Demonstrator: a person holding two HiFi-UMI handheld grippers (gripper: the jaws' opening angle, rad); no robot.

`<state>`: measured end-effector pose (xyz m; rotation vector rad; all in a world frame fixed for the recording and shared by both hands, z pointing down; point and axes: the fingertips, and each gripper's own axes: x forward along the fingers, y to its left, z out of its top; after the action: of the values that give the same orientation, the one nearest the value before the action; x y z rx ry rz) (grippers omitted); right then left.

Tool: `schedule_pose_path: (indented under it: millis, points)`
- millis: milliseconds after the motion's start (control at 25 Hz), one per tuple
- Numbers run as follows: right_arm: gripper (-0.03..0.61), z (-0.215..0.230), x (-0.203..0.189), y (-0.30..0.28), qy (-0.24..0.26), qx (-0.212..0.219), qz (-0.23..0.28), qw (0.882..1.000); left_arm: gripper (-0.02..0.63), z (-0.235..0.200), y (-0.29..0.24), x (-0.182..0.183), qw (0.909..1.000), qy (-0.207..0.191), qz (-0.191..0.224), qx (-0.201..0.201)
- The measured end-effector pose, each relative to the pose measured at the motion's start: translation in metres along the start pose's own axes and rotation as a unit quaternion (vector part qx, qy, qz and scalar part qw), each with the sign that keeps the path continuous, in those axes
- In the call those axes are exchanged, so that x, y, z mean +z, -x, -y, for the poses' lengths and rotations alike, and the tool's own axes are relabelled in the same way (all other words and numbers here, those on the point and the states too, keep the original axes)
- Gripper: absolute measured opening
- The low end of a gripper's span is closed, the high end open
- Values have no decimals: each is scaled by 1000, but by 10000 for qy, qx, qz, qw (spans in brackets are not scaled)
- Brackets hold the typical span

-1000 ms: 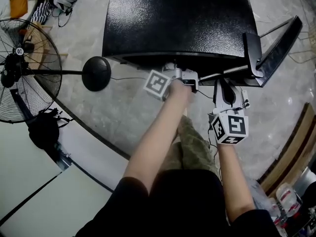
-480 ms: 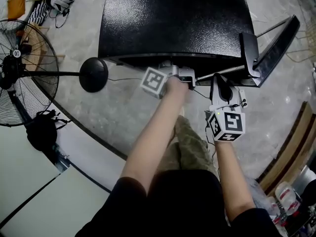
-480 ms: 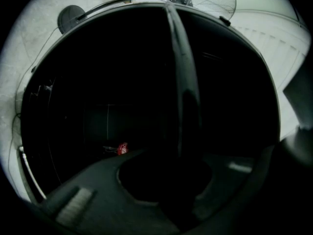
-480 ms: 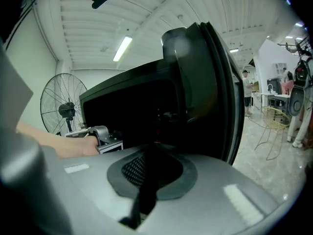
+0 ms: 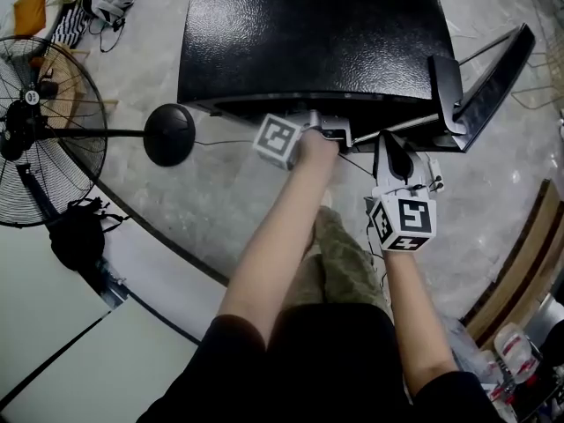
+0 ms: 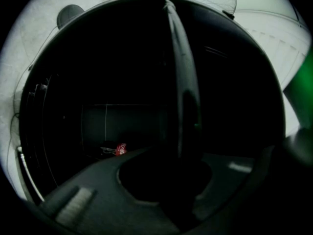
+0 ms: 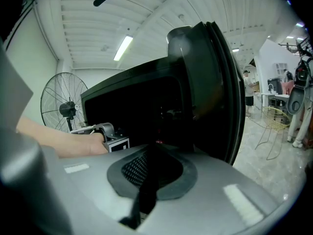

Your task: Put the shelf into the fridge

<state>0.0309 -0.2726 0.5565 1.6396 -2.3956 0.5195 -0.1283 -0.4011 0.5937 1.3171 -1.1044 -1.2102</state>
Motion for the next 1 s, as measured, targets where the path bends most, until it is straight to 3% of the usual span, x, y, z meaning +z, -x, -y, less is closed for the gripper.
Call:
schedule_pose_path:
  millis: [1000]
  points:
    - [3, -2, -19, 19, -65, 22, -105, 9999, 29, 6, -10, -5, 9998, -19, -64, -176]
